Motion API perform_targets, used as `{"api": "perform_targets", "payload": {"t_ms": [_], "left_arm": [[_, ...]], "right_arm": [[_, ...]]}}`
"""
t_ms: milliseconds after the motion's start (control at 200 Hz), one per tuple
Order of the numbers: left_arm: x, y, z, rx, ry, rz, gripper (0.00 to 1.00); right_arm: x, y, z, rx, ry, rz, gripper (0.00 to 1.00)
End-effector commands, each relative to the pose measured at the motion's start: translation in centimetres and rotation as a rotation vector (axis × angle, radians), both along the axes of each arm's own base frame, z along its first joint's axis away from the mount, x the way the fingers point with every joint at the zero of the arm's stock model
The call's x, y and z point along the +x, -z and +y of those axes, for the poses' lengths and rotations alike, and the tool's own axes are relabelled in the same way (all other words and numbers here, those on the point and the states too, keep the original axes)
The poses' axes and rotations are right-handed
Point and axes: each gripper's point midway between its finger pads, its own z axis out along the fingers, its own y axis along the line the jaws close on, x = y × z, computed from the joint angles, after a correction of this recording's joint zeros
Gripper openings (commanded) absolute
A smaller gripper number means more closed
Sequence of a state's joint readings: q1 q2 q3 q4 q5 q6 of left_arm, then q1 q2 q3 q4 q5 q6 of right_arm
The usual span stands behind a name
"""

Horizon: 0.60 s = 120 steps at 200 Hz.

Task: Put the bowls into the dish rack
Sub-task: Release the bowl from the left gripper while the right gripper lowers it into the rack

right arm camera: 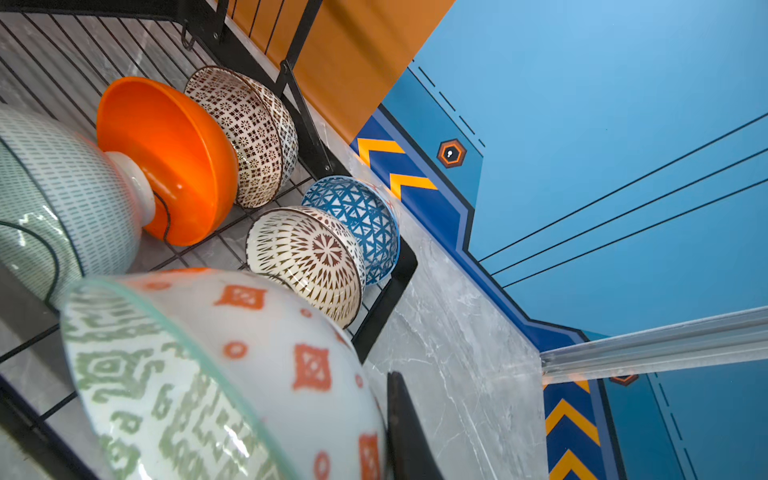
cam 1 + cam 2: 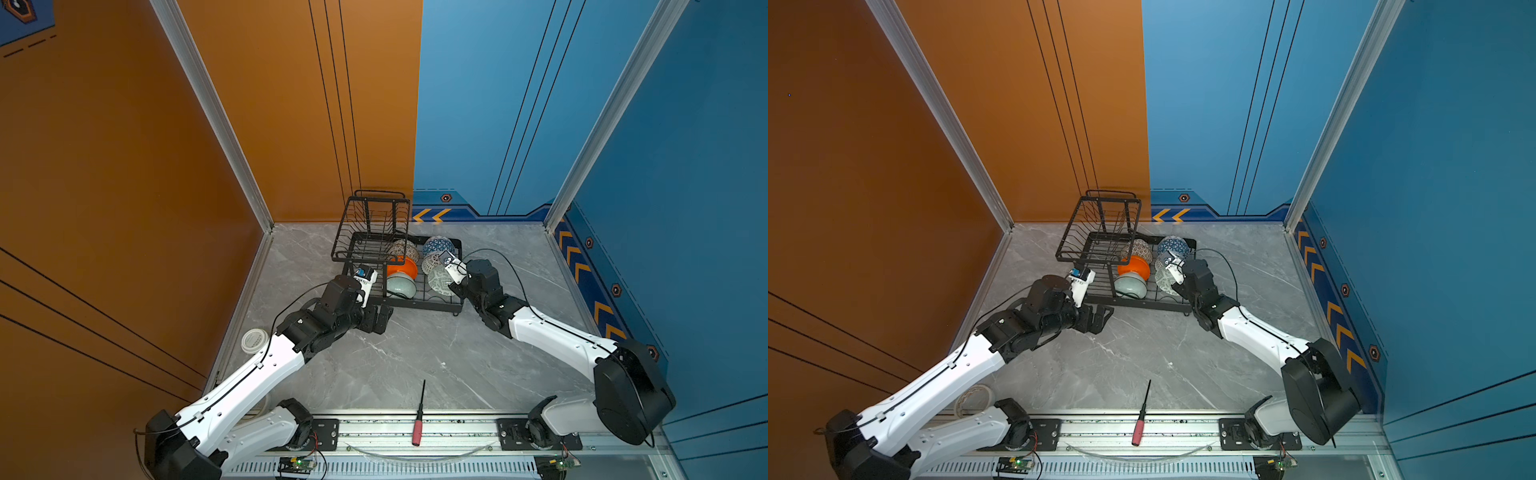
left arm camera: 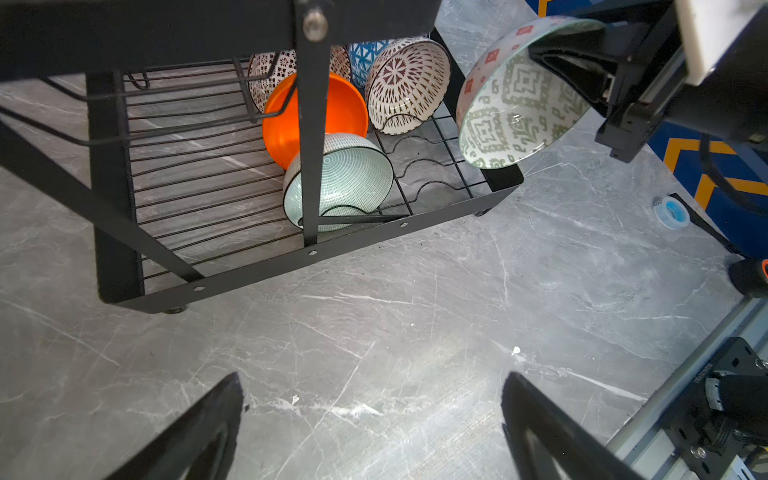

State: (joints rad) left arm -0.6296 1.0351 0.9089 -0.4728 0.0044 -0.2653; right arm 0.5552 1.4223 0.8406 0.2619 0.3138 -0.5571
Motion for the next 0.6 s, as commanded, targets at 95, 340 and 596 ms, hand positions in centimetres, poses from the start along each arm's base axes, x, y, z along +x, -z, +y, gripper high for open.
{"api": "perform_targets", "payload": {"t_ms": [95,340,596], "left_arm": [[-0.3,0.6,0.1,0.009,0.024,0.022,0.98],[-0.5,0.5,0.3,0.002,0.022,0.020,0.98],[-0.5,0.3,0.3,-0.005,0.027,0.017,0.98]], "right_arm": [[2.3,-2.4,0.7,-0.075,-0.017,-0.211,0.00],[3.6,-0.8,1.8,-0.145,-0.038,-0.276,0.00],[4.4,1.2,2.9,-0.254,-0.062,-0.312,0.00]]}}
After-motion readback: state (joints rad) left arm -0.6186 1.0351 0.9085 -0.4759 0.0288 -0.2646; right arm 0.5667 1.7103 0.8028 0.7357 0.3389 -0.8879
